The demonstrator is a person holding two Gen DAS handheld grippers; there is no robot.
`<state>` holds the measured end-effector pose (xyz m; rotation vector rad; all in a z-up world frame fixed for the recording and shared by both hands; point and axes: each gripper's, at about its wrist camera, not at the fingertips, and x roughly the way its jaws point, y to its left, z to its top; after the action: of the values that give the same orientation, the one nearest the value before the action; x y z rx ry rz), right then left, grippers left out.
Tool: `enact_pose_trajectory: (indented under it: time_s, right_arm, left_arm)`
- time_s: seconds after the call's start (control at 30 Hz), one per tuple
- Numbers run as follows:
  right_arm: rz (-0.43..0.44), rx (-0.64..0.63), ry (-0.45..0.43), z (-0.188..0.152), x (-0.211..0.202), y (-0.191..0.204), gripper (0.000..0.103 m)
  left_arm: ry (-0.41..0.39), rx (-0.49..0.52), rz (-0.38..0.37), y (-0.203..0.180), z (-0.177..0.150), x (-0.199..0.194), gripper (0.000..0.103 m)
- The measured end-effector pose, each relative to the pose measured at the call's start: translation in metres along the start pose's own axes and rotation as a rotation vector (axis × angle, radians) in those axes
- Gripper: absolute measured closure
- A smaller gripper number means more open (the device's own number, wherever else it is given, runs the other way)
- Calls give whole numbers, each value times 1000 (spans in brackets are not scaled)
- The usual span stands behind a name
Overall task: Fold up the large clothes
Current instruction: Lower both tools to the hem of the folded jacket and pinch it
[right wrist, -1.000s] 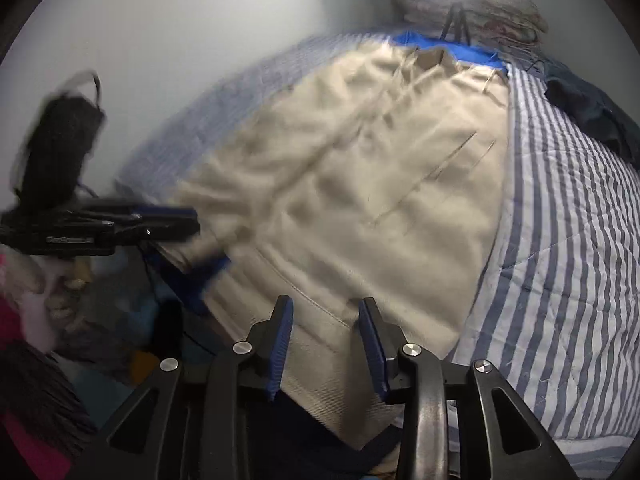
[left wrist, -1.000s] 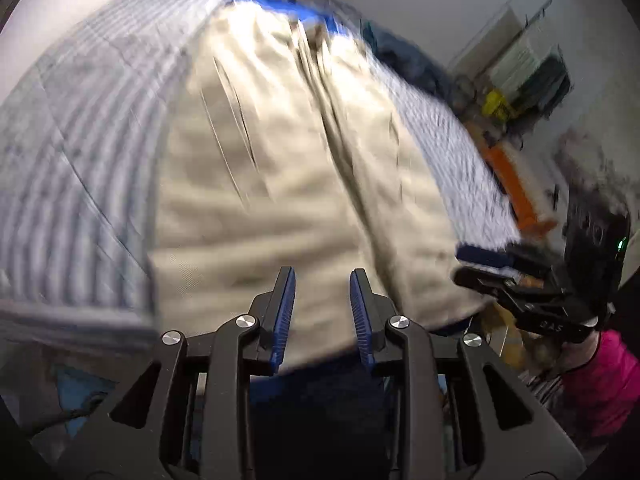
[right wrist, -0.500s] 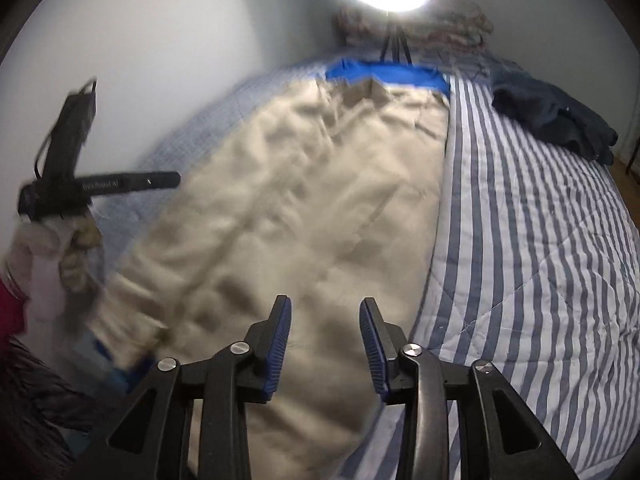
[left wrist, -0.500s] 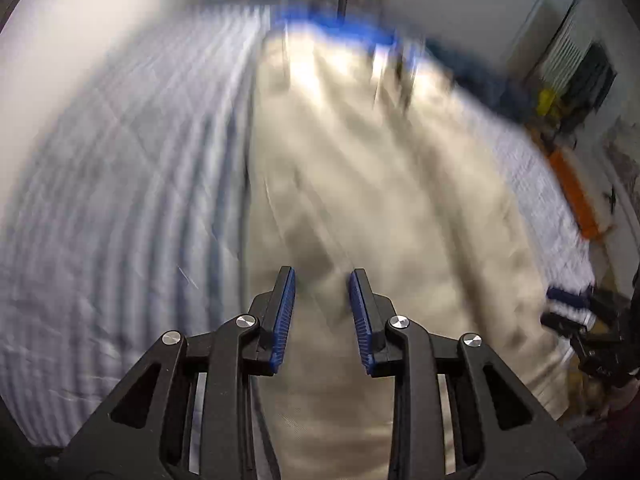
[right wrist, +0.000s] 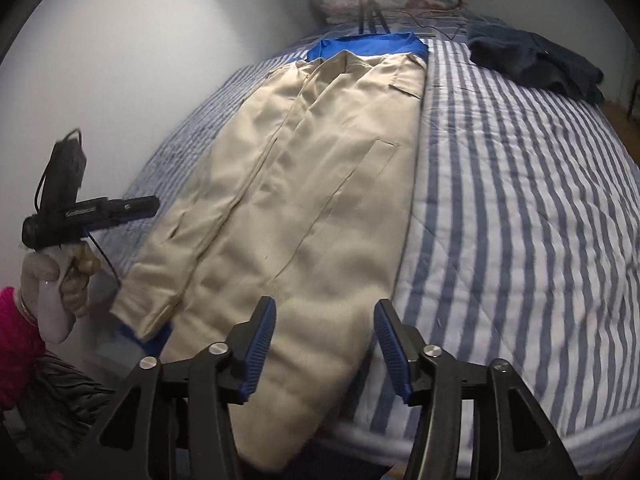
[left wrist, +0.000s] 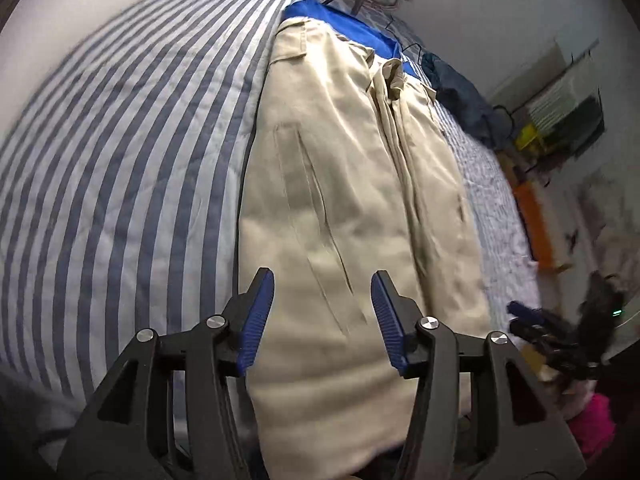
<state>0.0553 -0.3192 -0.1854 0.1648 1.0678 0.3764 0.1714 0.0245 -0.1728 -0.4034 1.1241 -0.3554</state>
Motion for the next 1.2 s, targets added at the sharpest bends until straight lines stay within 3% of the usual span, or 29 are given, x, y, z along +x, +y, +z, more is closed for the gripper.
enact_pose_trajectory:
  time_s: [0.23,0.47,0.7,0.87,1.03,1.2]
  right_arm:
    - [91,107,77,-16,2,-19,45]
    - [237,171,161,-30,29,-26,46]
    - [390,254,187,-35,45,-32,46]
    - [449,249,191,-37,51,-32,46]
    - [470,283,196,-37,54,-38,67]
    - [539,389,166,-36,44,-50,75]
  left_arm:
    - [101,-203,-114,37,-21,-7,51]
    - [196,-310,-216,57,-56,11,51]
    - [238,-328,-290,49,-70,18,53]
    - [260,-297,-277,34,-75,28,75]
    - [238,-294,-306,21,-69,22,85]
    - [179,-248,-391,1,-54,-4,86]
